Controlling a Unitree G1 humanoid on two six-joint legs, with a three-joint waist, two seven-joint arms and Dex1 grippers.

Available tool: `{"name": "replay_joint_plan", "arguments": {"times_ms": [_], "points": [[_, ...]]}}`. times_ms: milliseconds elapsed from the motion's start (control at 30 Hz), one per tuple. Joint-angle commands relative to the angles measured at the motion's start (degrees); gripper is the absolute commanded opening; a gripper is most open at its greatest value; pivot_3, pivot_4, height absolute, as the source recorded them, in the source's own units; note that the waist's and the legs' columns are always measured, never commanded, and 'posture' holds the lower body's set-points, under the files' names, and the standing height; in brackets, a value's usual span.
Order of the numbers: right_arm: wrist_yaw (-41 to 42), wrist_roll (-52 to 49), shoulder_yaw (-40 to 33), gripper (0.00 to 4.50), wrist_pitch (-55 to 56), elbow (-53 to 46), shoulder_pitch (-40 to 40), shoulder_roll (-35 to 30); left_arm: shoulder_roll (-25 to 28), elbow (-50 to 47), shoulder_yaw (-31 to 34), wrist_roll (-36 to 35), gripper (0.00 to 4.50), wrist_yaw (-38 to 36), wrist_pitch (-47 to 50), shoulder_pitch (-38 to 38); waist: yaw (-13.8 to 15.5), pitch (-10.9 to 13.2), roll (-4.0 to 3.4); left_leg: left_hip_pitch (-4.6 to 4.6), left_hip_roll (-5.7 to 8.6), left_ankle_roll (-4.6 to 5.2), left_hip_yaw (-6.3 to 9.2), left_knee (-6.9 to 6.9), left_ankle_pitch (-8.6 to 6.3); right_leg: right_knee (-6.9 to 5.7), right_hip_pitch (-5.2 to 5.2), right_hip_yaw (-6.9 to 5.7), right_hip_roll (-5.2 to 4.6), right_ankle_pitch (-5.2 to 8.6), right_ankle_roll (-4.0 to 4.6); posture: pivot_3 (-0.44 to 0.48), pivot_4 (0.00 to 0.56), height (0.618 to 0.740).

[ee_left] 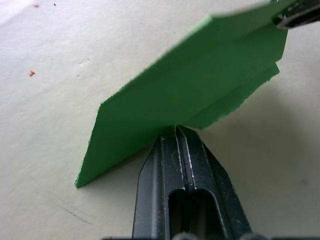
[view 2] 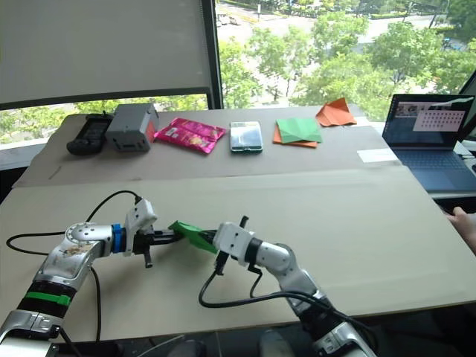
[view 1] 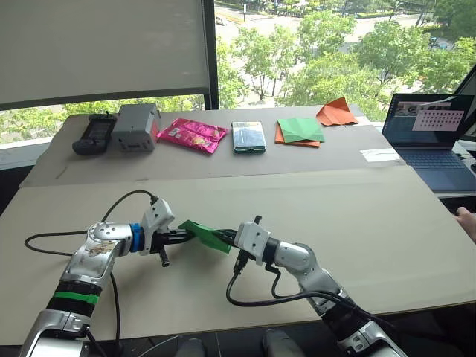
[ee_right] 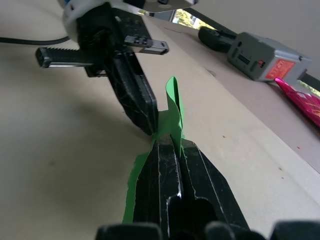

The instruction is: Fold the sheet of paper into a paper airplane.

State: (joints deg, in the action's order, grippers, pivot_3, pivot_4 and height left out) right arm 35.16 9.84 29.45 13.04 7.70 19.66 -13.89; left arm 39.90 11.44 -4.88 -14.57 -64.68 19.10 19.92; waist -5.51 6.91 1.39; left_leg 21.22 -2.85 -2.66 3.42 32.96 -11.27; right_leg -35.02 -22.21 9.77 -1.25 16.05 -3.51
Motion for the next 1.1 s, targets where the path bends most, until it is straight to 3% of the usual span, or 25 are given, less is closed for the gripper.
{"name": "replay_joint_plan", "arguments": {"times_ms": [33,300,433,700,1100], "points": [[-3.4,7.5,2.3,0.05,3.3,5.5,2.2,-0.7,1.0,-2.7,1.7,-1.1,0.00,-0.4,0.5,-0.2,0.1,0.0,0.03,-0.02,0.00,0.00,0.00,0.01,0.00,0.00,0.00,0.00,0.00,0.00,0.00,0.000,0.150,0.740],[-3.7,8.8,2.1,0.05,3.0,8.7,3.0,0.2,5.0,-5.5,5.3,-4.3,0.00,-2.2,4.1,-1.0,0.0,0.0,0.18,-0.09,0.00,0.00,0.00,0.02,0.00,-0.05,0.07,0.01,-0.02,0.00,0.01,0.000,0.150,0.740],[-3.3,9.6,2.5,0.05,2.4,8.9,2.9,0.1,7.5,-3.0,6.0,-4.7,0.00,-4.6,3.9,3.0,0.1,0.0,0.26,-0.10,0.00,0.00,0.00,0.02,0.00,-0.05,0.08,0.01,-0.02,0.00,0.01,0.000,0.150,0.740],[-2.3,10.7,2.6,0.05,1.2,9.0,3.7,0.3,2.1,1.3,1.3,-3.0,0.00,-5.4,2.5,8.1,0.0,-0.1,0.15,-0.12,0.02,0.01,-0.01,0.06,0.01,-0.08,0.18,0.01,-0.01,-0.02,-0.01,0.000,0.150,0.740],[0.2,10.4,2.2,0.05,-3.4,7.0,3.8,0.6,1.2,6.3,-2.1,0.5,0.00,-9.4,-2.7,8.4,0.0,-0.1,0.21,-0.12,0.01,0.04,0.02,0.10,0.03,-0.15,0.15,0.01,0.03,-0.02,0.01,0.000,0.150,0.740]]}}
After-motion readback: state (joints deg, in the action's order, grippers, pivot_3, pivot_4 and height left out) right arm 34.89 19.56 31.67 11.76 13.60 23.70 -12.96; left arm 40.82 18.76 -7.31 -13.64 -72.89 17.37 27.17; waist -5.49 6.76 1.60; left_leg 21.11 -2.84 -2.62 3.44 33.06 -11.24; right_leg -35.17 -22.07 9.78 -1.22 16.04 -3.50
